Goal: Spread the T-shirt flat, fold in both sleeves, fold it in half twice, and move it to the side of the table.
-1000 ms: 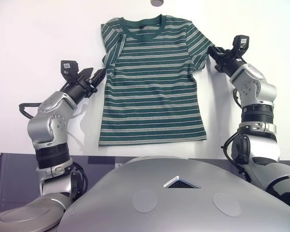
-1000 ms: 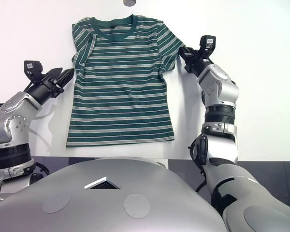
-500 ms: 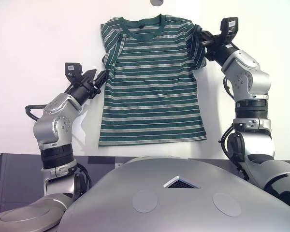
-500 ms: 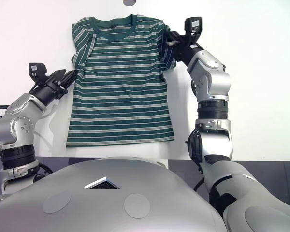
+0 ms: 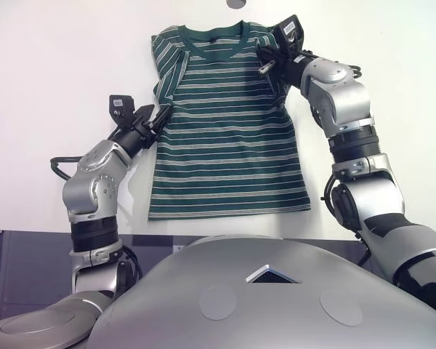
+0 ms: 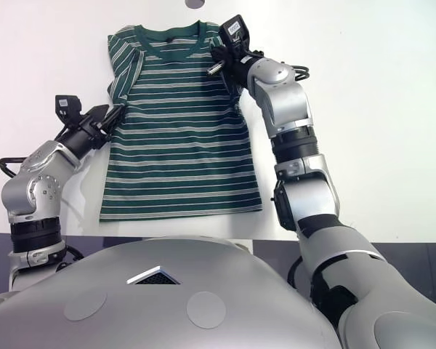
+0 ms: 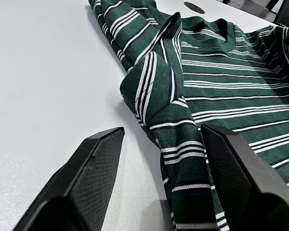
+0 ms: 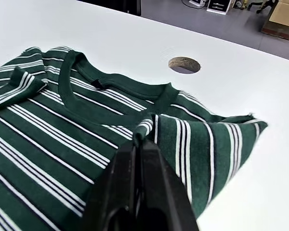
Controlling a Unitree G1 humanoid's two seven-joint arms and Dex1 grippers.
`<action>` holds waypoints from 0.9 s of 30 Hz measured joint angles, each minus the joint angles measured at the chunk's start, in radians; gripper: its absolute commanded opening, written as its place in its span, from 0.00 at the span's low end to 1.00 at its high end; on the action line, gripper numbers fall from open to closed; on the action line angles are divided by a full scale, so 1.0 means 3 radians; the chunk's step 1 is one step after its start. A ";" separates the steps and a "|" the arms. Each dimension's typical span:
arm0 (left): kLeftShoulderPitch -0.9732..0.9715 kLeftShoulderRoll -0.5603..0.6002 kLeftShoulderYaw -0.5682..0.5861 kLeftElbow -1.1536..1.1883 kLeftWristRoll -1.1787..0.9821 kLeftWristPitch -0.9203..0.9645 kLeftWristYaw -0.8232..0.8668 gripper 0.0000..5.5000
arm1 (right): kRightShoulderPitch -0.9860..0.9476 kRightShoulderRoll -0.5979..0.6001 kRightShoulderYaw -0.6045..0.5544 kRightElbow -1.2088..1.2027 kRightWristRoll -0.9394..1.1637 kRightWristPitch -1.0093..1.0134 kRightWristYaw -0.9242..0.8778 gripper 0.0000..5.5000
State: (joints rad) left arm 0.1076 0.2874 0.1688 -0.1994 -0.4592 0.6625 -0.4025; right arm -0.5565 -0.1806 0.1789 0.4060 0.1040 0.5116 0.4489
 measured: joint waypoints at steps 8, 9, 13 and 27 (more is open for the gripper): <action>-0.0005 0.0001 0.0003 0.0037 0.0000 -0.0056 0.0019 0.54 | 0.0058 0.0125 0.0259 0.0053 -0.0197 -0.0254 0.0150 0.09; -0.0008 0.0001 0.0003 0.0040 0.0000 -0.0057 0.0023 0.54 | 0.0064 0.0126 0.0261 0.0067 -0.0212 -0.0291 0.0148 0.15; -0.0045 0.0001 -0.0002 0.0081 0.0003 -0.0069 0.0043 0.54 | 0.0070 0.0151 0.0191 0.0071 -0.0201 -0.0447 0.0160 0.30; -0.0438 -0.0397 0.0360 0.0360 -0.0549 0.0252 0.0291 0.79 | 0.0770 -0.0156 -0.0218 -0.1152 0.0164 -0.0113 0.0288 0.48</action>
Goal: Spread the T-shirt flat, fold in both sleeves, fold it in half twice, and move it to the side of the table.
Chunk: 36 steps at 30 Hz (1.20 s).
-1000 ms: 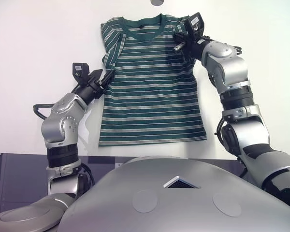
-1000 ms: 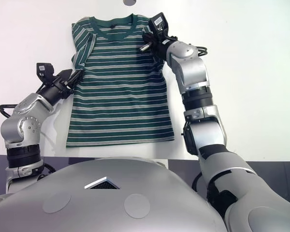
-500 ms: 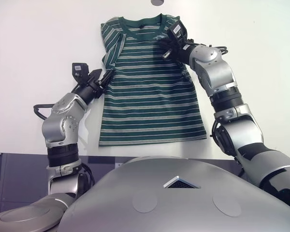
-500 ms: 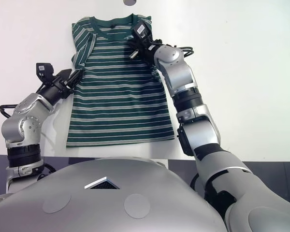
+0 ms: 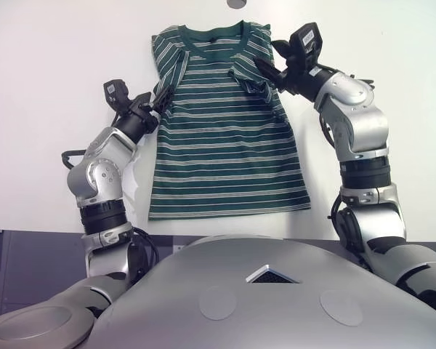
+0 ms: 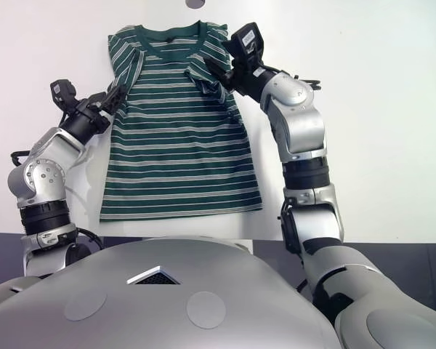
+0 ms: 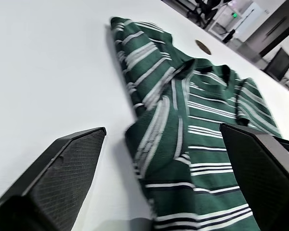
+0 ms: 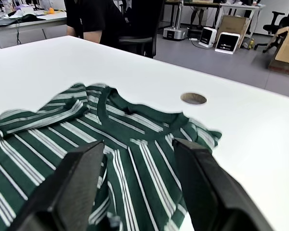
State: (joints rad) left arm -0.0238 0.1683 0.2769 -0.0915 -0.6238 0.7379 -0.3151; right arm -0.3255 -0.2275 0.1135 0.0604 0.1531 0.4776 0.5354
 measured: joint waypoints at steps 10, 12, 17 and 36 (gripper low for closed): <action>0.0226 0.0018 -0.0731 -0.0483 0.0288 -0.0165 -0.0154 0.79 | 0.0091 -0.0004 -0.0043 0.0061 -0.0001 -0.0041 -0.0070 0.48; 0.0319 0.0141 -0.0945 -0.0467 0.0499 -0.0292 -0.0234 0.79 | 0.0116 -0.0009 -0.0047 0.0093 -0.0002 -0.0057 -0.0069 0.48; 0.0544 0.0934 -0.0813 -0.0961 0.0664 -0.0684 -0.0887 0.79 | 0.0681 -0.0773 -0.0154 -0.0543 0.0146 -0.0251 0.0698 0.48; 0.1765 0.3555 -0.1077 0.0696 0.2178 -0.6348 -0.2534 0.79 | 0.2026 -0.2415 0.0230 -0.0534 -0.0604 -0.3935 0.2176 0.48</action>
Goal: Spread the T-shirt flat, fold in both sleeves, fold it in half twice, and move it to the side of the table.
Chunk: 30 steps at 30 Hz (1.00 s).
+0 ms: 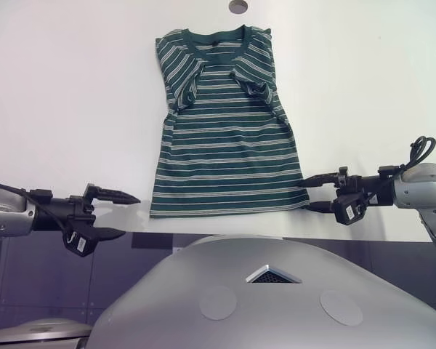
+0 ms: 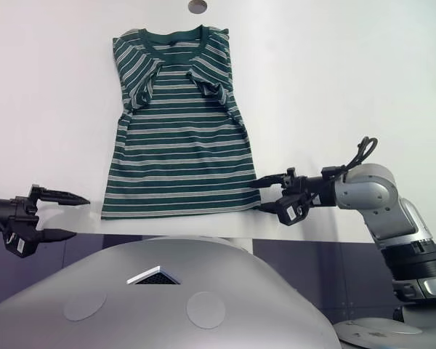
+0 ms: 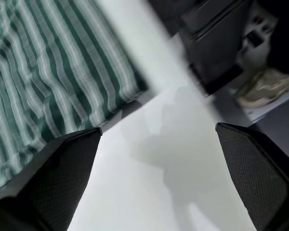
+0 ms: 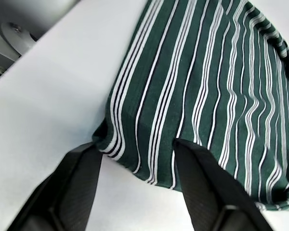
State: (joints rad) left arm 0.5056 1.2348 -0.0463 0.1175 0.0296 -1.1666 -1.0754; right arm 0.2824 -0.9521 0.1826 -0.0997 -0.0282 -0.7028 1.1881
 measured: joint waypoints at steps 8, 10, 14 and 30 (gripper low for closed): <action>0.0124 0.0021 -0.0082 -0.0394 -0.0327 0.0458 0.0273 0.79 | -0.0007 -0.0275 0.0081 0.0087 0.0100 -0.0092 -0.0088 0.48; 0.0133 0.0107 -0.0081 -0.0514 -0.0495 0.0666 0.0253 0.79 | -0.0026 -0.0289 0.0112 0.0102 0.0114 -0.0093 -0.0101 0.48; 0.0113 0.0087 -0.0094 -0.0649 -0.0584 0.0965 0.0246 0.73 | -0.0043 -0.0290 0.0172 0.0096 0.0134 -0.0064 -0.0147 0.48; -0.0167 -0.0452 -0.0301 -0.0277 0.0301 0.0589 0.0733 0.16 | -0.0294 -0.0260 0.0376 0.0188 0.0214 0.0006 -0.0145 0.45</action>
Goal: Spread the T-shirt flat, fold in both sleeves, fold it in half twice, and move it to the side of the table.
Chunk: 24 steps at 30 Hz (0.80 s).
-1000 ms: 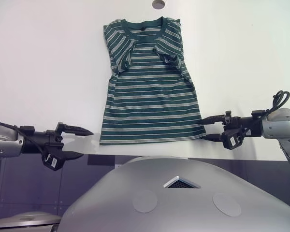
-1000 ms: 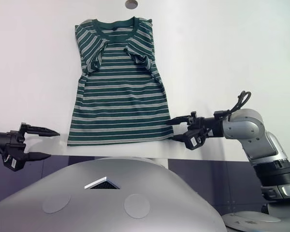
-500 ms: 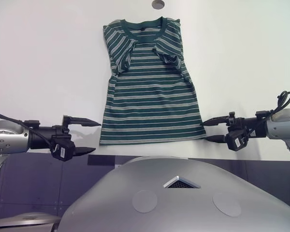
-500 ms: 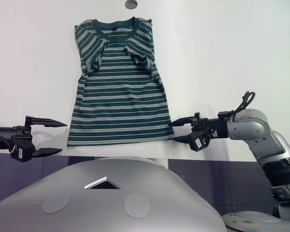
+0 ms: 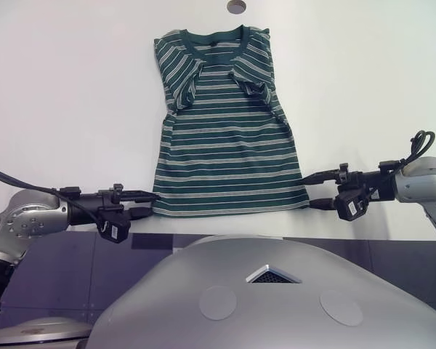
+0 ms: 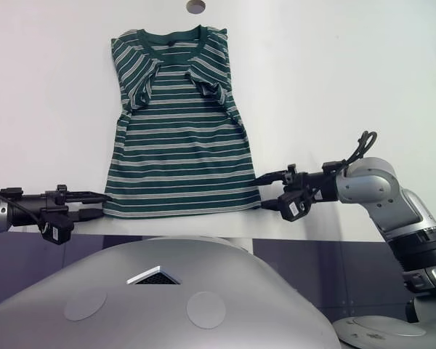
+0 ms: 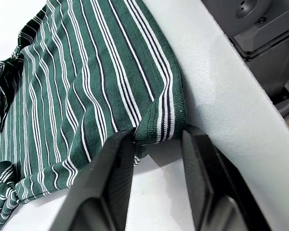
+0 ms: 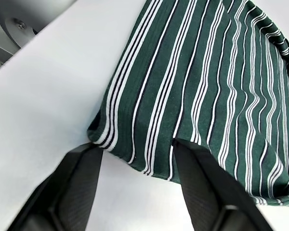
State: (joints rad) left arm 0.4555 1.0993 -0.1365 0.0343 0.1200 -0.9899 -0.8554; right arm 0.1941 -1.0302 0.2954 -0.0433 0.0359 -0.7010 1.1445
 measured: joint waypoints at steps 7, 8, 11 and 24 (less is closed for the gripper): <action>-0.0005 -0.0006 -0.0115 0.0067 0.0024 -0.0007 0.0079 0.00 | 0.0017 0.0000 0.0065 -0.0025 0.0058 0.0159 0.0014 0.21; -0.0011 -0.0006 -0.0129 0.0079 0.0022 -0.0008 0.0101 0.00 | 0.0022 0.0003 0.0073 -0.0031 0.0078 0.0206 0.0015 0.17; -0.0039 -0.0005 -0.0166 0.0124 -0.0013 -0.0016 0.0120 0.00 | 0.0058 0.0031 0.0090 -0.0060 0.0134 0.0320 0.0014 0.06; 0.0073 0.1028 0.0498 -0.1306 -0.3770 0.3512 -0.1150 0.00 | -0.0113 -0.0383 -0.0500 -0.0666 0.2492 0.3064 0.0557 0.00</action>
State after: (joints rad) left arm 0.4773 1.4078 0.0128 -0.3576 -1.0110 0.0637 -1.2004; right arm 0.1601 -1.1451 0.1453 -0.2433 0.7835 0.2183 1.3116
